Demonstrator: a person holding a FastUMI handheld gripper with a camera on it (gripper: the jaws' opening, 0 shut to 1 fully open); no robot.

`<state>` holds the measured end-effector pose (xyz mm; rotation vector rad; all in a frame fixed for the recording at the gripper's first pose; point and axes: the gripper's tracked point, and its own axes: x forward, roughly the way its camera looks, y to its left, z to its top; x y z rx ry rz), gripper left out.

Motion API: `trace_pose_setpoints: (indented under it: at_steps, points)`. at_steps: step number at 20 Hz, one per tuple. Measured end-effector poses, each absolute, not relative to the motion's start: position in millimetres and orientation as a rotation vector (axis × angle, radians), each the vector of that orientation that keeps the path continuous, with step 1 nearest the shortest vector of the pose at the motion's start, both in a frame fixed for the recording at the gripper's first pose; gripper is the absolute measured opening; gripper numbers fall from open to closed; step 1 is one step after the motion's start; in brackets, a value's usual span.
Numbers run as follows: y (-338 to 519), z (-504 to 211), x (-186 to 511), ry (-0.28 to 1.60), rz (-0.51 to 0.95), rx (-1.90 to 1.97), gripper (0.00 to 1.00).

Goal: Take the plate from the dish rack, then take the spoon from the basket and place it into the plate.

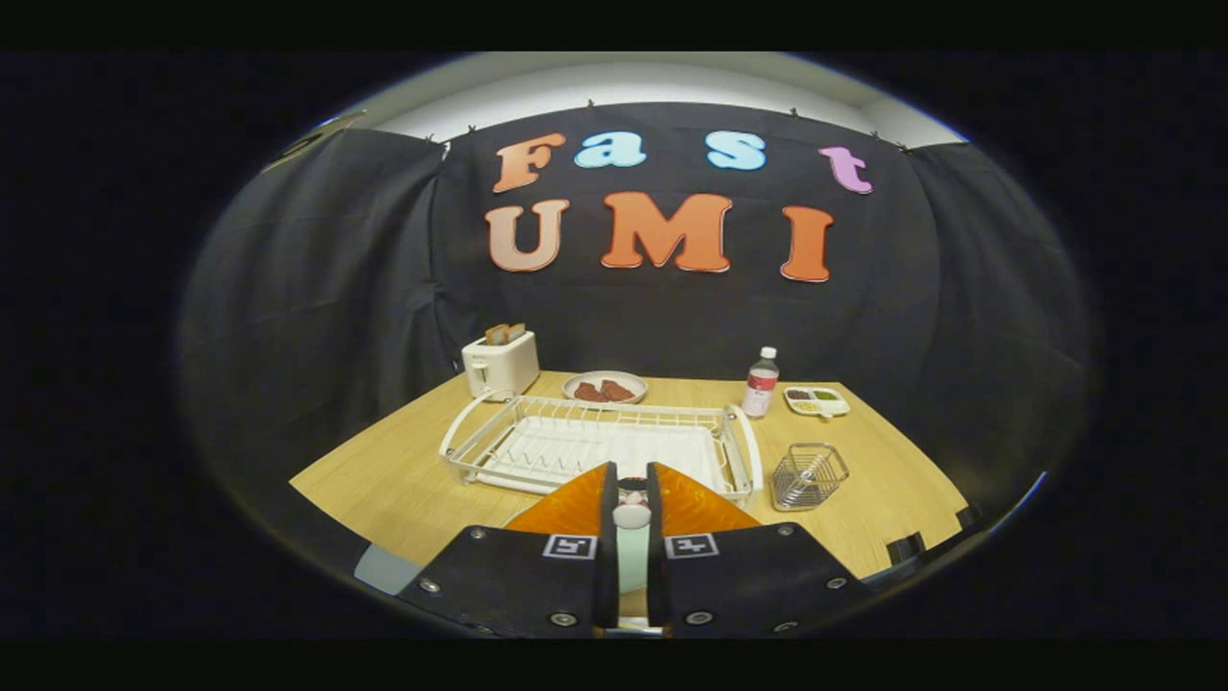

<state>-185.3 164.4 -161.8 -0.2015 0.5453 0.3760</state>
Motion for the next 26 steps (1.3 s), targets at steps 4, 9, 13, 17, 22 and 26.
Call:
trace_pose_setpoints:
  at_steps: [4,9,13,17,22,26]
  points:
    - [175.5,-189.7,-203.8,0.598,0.400,-0.212,0.11]
    - [187.7,-232.4,-216.1,0.667,0.417,-0.232,0.12]
    - [194.6,-260.8,-220.3,0.715,0.427,-0.267,0.12]
    - [199.1,-283.3,-217.5,0.756,0.434,-0.292,0.12]
    - [192.0,-302.3,-215.4,0.850,0.417,-0.289,0.22]
    - [183.4,-287.8,-192.1,0.836,0.393,-0.249,0.36]
